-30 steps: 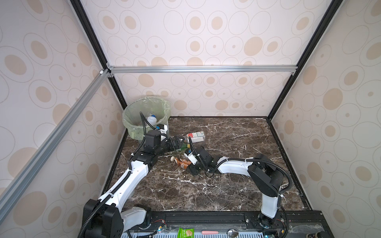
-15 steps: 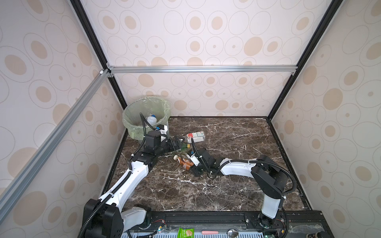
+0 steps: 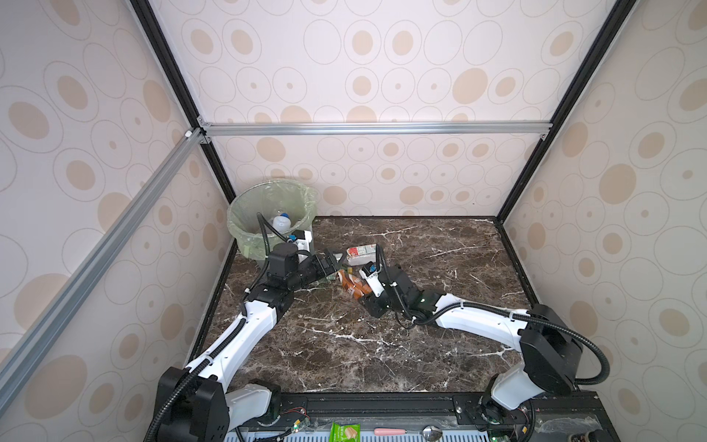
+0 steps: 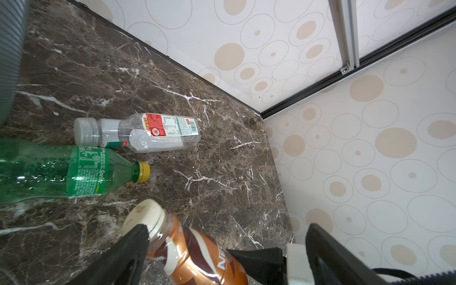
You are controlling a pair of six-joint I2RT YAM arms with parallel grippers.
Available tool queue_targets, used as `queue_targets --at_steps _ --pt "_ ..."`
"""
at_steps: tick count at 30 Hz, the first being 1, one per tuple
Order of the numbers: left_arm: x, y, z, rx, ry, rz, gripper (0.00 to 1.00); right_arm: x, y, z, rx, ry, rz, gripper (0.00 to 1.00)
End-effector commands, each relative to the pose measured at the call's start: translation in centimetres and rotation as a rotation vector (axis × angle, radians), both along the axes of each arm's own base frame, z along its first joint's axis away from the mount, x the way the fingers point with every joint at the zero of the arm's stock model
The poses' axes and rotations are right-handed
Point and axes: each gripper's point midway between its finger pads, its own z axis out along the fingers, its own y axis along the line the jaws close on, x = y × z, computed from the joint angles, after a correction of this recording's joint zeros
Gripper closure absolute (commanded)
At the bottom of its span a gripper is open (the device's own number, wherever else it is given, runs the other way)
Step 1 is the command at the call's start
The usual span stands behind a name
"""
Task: Throw the plastic bottles in the bin
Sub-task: Pick up the plastic bottle from the center of the table, then throw the plastic bottle into the trash bin.
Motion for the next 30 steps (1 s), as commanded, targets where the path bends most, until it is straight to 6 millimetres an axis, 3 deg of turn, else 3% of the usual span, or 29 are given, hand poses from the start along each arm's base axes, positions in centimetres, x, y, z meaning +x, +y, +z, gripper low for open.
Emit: queue_targets --at_steps 1,9,15,21,30 --pt "0.7 -1.1 3.7 -0.096 -0.071 -0.014 0.01 1.3 -1.5 2.6 0.023 -0.034 -0.072 0.48" --pt "2.0 -3.9 4.7 -0.155 -0.076 -0.047 0.01 2.7 -2.5 7.7 0.107 -0.12 -0.138 0.48" --pt "3.3 -5.8 5.9 -0.181 -0.112 -0.063 0.01 2.8 -2.4 9.5 0.143 -0.148 -0.136 0.49" --pt "4.0 -7.1 6.4 -0.184 -0.129 -0.077 0.18 2.6 -2.5 10.2 0.165 -0.16 -0.132 0.49" --pt "4.9 -7.2 6.4 -0.164 -0.143 -0.044 0.42 2.8 -2.6 11.6 0.209 -0.184 -0.136 0.49"
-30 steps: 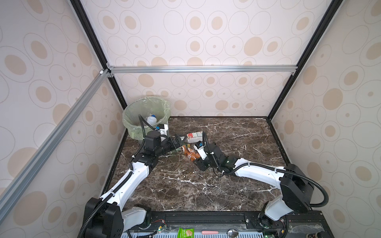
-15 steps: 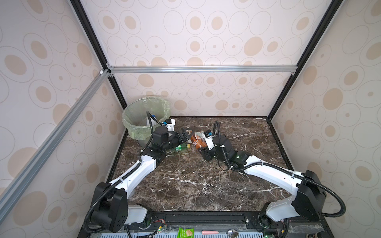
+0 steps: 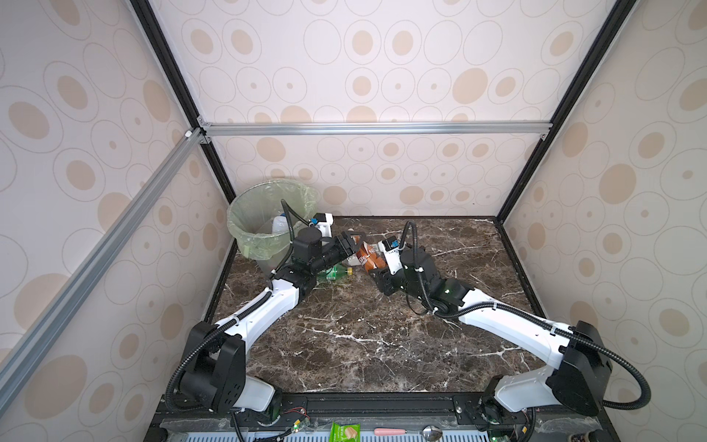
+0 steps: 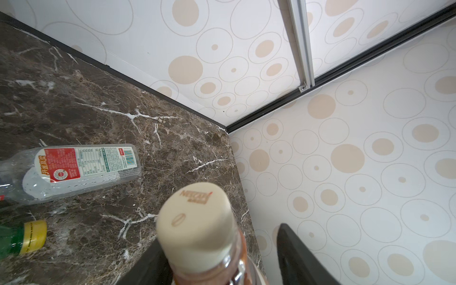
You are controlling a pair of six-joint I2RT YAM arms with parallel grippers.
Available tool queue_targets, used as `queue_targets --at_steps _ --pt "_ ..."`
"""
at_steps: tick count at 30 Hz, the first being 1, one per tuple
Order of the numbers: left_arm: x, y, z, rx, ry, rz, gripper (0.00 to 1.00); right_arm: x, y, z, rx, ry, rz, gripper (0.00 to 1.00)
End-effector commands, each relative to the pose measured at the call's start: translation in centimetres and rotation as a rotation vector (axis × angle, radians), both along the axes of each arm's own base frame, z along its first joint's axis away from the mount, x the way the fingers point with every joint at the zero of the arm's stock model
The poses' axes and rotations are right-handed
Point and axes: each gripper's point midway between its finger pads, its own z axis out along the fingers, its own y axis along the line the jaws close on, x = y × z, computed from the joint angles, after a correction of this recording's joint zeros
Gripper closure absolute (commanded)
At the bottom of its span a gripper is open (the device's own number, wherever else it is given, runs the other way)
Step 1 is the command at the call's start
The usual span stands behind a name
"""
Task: Throw the plastic bottles in the bin
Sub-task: Throw the plastic bottle into the trash bin.
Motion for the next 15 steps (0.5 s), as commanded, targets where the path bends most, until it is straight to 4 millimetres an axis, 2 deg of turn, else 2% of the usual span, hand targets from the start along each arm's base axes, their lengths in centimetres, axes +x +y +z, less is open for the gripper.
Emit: queue_targets --at_steps 1,8,14,15 --pt "0.7 -0.4 2.9 -0.025 -0.076 0.01 0.46 0.3 -0.1 2.3 0.056 -0.041 -0.006 0.49" --pt "1.1 -0.5 3.2 -0.001 -0.088 0.016 0.61 0.7 0.2 2.0 0.052 -0.037 -0.003 0.47" --pt "1.9 -0.5 3.8 0.042 -0.109 0.029 0.66 1.2 0.1 1.8 0.051 -0.03 -0.006 0.36" --pt "2.0 -0.5 3.3 0.059 -0.092 0.028 0.67 1.3 0.1 1.7 0.05 -0.026 -0.007 0.35"
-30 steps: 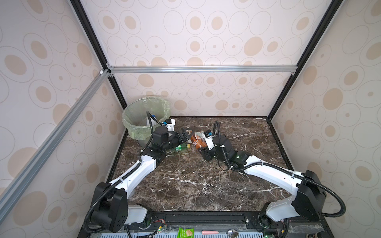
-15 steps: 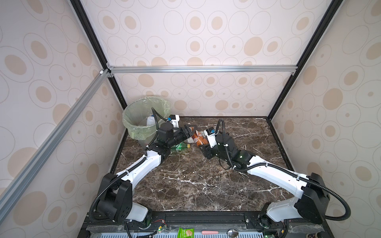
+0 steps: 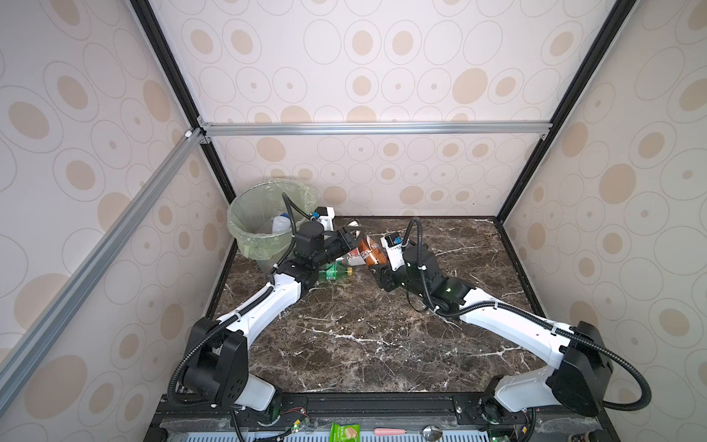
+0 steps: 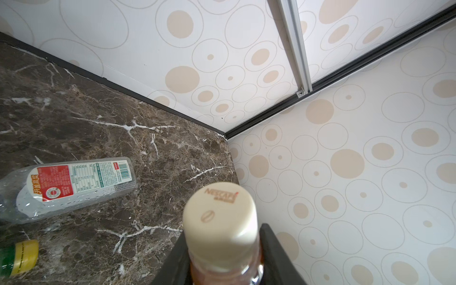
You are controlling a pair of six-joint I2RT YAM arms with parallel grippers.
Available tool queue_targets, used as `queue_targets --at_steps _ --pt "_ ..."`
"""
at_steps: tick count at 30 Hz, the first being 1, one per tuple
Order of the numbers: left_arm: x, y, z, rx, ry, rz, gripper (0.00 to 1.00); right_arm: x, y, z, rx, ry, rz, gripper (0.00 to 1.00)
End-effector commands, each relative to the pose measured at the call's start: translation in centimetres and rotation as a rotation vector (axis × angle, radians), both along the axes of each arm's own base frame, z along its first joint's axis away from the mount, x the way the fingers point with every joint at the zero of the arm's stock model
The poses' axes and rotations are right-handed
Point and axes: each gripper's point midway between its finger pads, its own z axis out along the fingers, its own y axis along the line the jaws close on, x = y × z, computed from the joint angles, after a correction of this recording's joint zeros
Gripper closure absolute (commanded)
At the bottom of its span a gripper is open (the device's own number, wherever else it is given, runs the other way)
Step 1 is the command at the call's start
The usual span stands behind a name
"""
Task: Throw the plastic bottles in the bin
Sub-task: Throw the plastic bottle into the trash bin.
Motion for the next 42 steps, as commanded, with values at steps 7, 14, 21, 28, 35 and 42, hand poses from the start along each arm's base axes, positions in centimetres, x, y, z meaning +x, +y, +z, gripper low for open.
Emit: queue_targets --at_steps 7,14,21,28,35,42 --pt "1.7 -0.2 2.5 0.089 -0.067 0.019 0.69 1.0 -0.1 1.9 0.027 -0.009 0.005 0.23" --pt "3.2 0.8 5.0 0.183 -0.108 0.061 0.68 1.6 -0.6 3.7 0.034 -0.038 -0.001 0.13" --pt "4.6 4.0 10.1 0.267 -0.178 0.132 0.68 2.2 -0.3 6.4 0.034 -0.089 0.012 0.0" --pt "5.7 10.3 15.7 0.365 -0.249 0.293 0.68 3.0 1.4 10.0 0.094 -0.122 0.044 0.0" --pt "5.0 18.8 20.9 0.575 -0.309 0.568 0.66 3.4 3.1 13.5 0.166 -0.141 0.089 0.0" --pt "3.5 24.9 22.7 0.867 -0.278 0.818 0.65 3.5 4.6 15.8 0.225 -0.136 0.133 0.0"
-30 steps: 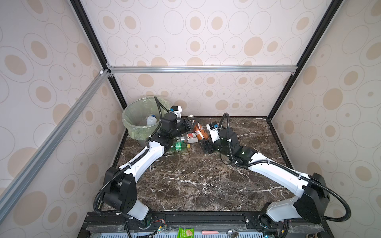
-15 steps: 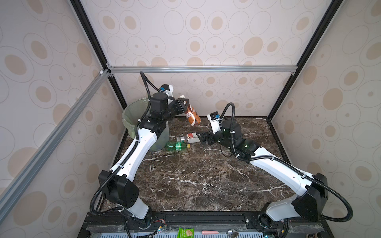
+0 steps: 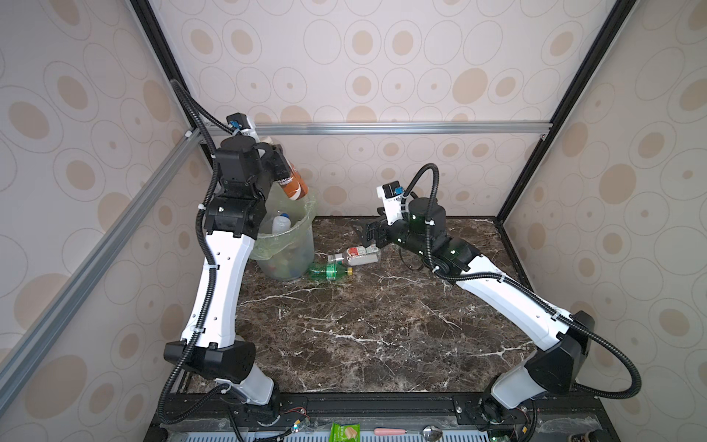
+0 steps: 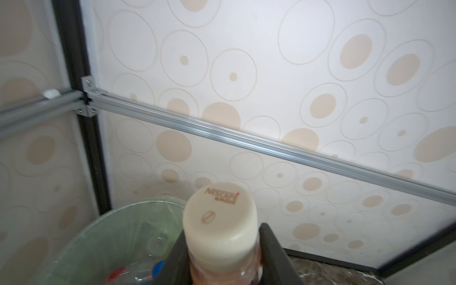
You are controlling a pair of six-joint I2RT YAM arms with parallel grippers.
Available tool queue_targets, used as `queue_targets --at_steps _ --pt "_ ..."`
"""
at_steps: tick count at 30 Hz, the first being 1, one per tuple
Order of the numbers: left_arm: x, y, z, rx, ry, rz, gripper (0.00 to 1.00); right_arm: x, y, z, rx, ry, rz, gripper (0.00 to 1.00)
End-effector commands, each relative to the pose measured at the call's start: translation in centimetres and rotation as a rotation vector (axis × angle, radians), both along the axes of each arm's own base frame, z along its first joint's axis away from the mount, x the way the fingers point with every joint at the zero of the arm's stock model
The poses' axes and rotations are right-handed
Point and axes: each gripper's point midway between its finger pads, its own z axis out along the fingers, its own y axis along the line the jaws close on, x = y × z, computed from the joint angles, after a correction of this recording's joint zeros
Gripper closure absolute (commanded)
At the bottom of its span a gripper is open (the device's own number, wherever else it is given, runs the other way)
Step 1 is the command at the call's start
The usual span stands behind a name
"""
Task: Throw the plastic bottles in the bin
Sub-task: Throw the plastic bottle into the trash bin.
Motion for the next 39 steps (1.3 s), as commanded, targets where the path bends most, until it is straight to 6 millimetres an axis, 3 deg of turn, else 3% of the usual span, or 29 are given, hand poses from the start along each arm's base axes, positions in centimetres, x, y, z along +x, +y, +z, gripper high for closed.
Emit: queue_targets --at_steps 1,8,11,13,15,17,19,21,24,28,35,39 --pt "-0.7 3.6 -0.7 0.184 0.08 0.195 0.65 -0.3 0.8 0.8 0.029 0.018 0.041 0.0" --pt "-2.7 5.8 2.2 0.276 0.031 0.314 0.66 -0.2 1.4 0.3 0.037 0.042 0.054 0.0" --pt "-2.0 5.8 1.0 0.286 0.053 0.318 0.66 -0.1 1.5 -0.1 0.036 0.051 0.051 0.0" --pt "-0.5 5.4 -2.2 0.294 0.115 0.299 0.66 0.0 1.6 -0.5 0.04 0.061 0.05 0.0" --pt "1.4 5.0 -7.1 0.31 0.224 0.28 0.61 0.1 1.7 -0.9 0.036 0.071 0.05 0.0" --pt "3.1 4.9 -12.2 0.348 0.381 0.26 0.52 0.0 1.7 -1.3 0.029 0.078 0.052 0.0" --pt "4.0 5.2 -14.8 0.378 0.491 0.276 0.36 -0.1 1.4 -1.6 0.016 0.078 0.048 0.0" --pt "4.1 5.2 -14.6 0.368 0.505 0.279 0.19 -0.2 1.2 -1.7 0.006 0.073 0.043 0.0" --pt "3.6 3.5 -11.9 0.297 0.404 0.209 0.01 -0.2 1.1 -1.9 0.002 0.074 0.039 0.0" --pt "3.0 1.6 -10.3 0.254 0.339 0.143 0.01 -0.1 1.2 -2.4 0.001 0.083 0.041 0.0" --pt "2.2 -1.3 -10.0 0.157 0.289 0.01 0.01 0.3 1.2 -3.5 -0.013 0.102 0.021 0.0" --pt "1.5 -4.2 -10.7 0.038 0.257 -0.138 0.01 0.9 0.5 -4.9 -0.04 0.134 -0.027 0.0"
